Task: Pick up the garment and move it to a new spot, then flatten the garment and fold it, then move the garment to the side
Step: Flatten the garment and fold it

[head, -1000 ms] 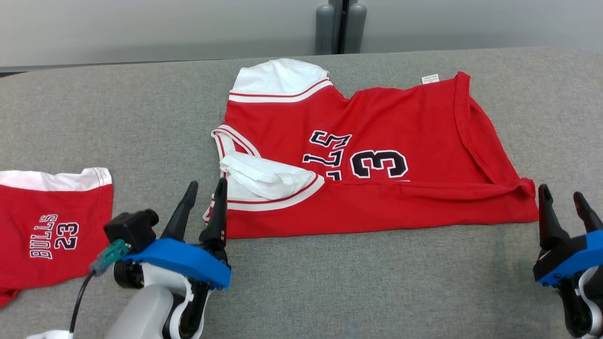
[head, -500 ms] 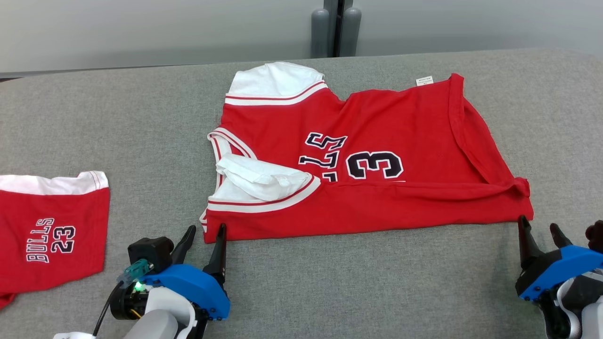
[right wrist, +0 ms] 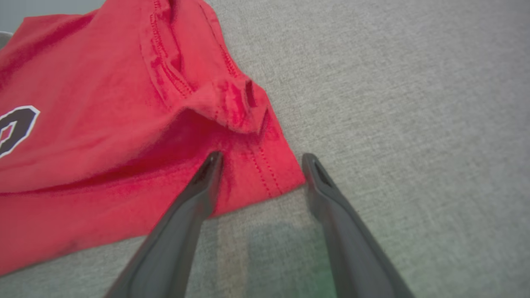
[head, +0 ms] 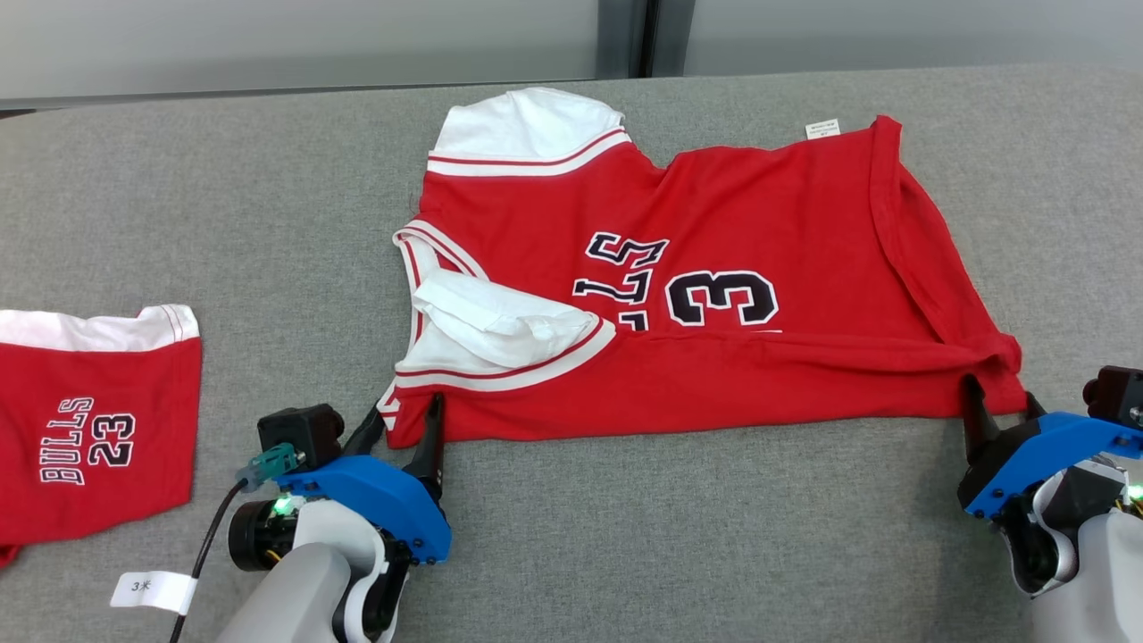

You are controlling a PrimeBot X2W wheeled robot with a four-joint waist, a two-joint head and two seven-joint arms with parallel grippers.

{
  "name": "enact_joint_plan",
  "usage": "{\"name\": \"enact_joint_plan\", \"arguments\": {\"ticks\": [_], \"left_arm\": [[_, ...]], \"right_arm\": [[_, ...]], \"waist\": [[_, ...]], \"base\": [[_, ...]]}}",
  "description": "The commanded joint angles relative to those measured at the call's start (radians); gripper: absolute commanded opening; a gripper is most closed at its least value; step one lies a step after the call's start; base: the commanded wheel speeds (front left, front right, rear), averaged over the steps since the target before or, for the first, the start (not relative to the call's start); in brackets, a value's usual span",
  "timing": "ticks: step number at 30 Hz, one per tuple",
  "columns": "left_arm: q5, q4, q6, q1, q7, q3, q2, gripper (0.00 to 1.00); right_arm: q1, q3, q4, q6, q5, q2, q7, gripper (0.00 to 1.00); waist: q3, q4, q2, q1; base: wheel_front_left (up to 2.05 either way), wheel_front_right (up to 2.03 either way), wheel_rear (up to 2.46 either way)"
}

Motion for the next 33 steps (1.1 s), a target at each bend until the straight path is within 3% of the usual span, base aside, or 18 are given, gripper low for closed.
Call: {"name": "enact_joint_plan", "arguments": {"ticks": [1,2,3,4,5,17,33], "left_arm": [[-0.017,0.027,-0.005,0.001,0.029,0.000,-0.009,0.87],[-0.021,0.029,-0.012,-0.002,0.030,-0.001,-0.012,0.01],[-0.028,0.033,-0.019,-0.001,0.040,-0.004,-0.016,0.00],[-0.031,0.035,-0.022,0.000,0.046,-0.006,-0.018,0.00],[-0.032,0.032,-0.025,0.001,0.043,-0.005,-0.017,0.00],[-0.066,-0.073,-0.018,0.089,0.034,0.020,0.036,0.00],[-0.102,-0.430,0.137,0.353,0.155,0.026,0.156,0.00]], "right_arm": [[-0.019,0.007,0.025,0.000,-0.001,-0.001,0.013,1.00],[-0.019,0.012,0.036,0.000,0.007,0.001,0.018,1.00],[-0.019,0.018,0.043,0.000,0.013,0.002,0.021,0.85],[-0.019,0.024,0.045,0.000,0.020,0.002,0.019,0.15],[-0.017,0.030,0.044,0.000,0.025,0.003,0.014,0.00],[0.095,0.042,-0.070,0.000,0.105,-0.002,-0.002,0.00],[0.394,0.017,-0.427,0.000,0.201,-0.003,0.258,0.00]], "waist": [[0.006,0.000,0.0000,0.0001],[0.008,-0.001,0.0000,0.0001],[0.009,-0.001,0.0000,0.0001],[0.010,-0.002,0.0000,0.0001],[0.009,-0.002,0.0000,0.0001],[-0.049,0.017,0.0000,0.0001],[-0.092,0.053,0.0000,0.0001]], "base": [[0.00,0.00,0.00],[0.00,0.00,0.00],[0.00,0.00,0.00],[0.00,0.00,0.00],[0.00,0.00,0.00],[0.00,0.00,0.00],[0.00,0.00,0.00]]}}
